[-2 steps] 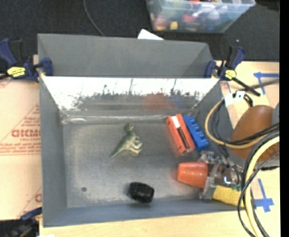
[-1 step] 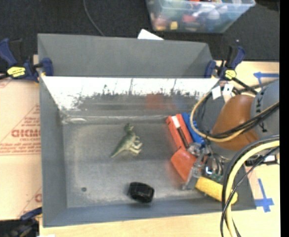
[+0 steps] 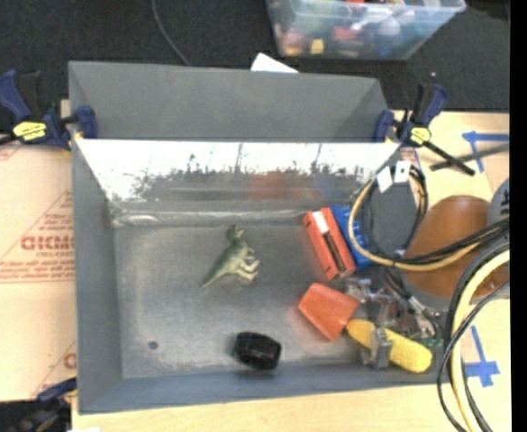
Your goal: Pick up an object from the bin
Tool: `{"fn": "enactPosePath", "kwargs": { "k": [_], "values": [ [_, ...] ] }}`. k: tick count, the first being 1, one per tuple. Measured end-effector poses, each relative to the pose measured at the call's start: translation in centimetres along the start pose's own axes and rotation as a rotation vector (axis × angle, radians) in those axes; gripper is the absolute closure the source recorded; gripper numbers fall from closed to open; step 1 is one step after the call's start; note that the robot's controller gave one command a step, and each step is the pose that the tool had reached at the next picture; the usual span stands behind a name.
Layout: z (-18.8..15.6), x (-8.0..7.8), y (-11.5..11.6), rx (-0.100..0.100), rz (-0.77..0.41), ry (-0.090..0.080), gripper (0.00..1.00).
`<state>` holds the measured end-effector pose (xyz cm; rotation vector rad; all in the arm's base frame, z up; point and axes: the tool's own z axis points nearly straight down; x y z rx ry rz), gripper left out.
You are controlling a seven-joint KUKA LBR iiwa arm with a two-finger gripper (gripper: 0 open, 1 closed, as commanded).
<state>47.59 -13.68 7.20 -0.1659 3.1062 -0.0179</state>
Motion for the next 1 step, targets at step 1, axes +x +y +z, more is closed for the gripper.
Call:
{"fn": "enactPosePath", "kwargs": {
  "k": [1],
  "values": [
    [0.12, -2.75, 4.04, -0.005, 0.521, 0.015, 1.0]
  ]
}}
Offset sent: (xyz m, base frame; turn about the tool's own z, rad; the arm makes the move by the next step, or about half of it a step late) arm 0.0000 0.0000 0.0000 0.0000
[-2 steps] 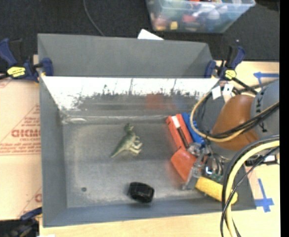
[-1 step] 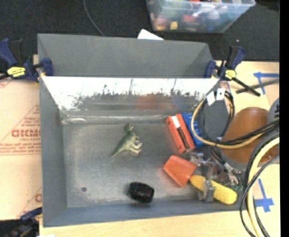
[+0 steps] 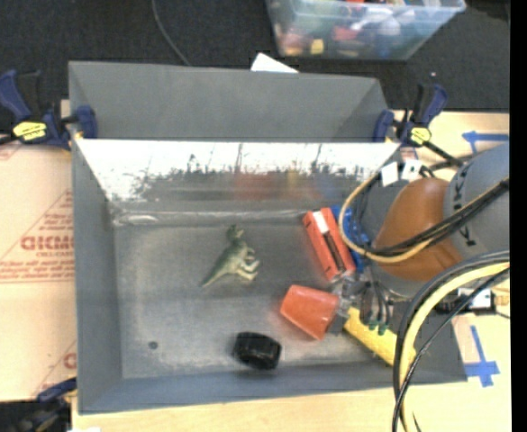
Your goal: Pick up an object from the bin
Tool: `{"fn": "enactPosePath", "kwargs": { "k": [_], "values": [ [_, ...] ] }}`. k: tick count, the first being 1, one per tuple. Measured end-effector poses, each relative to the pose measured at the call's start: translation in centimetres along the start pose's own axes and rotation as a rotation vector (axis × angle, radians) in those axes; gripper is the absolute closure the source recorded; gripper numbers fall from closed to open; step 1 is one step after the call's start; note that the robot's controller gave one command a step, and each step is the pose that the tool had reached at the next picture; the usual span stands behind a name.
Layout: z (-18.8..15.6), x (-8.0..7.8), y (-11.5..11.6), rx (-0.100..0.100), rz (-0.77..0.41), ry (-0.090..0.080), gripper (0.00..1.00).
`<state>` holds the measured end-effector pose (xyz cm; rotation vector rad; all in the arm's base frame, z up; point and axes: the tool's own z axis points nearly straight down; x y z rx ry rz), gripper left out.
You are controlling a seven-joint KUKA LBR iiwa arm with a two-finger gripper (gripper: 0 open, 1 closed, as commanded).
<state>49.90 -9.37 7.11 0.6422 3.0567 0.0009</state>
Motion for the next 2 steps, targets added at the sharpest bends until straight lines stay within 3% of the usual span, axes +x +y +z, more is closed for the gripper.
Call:
{"fn": "enactPosePath", "kwargs": {
  "k": [2],
  "values": [
    [-0.77, 0.02, -0.08, 0.001, -0.003, -0.001, 1.0]
  ]
}}
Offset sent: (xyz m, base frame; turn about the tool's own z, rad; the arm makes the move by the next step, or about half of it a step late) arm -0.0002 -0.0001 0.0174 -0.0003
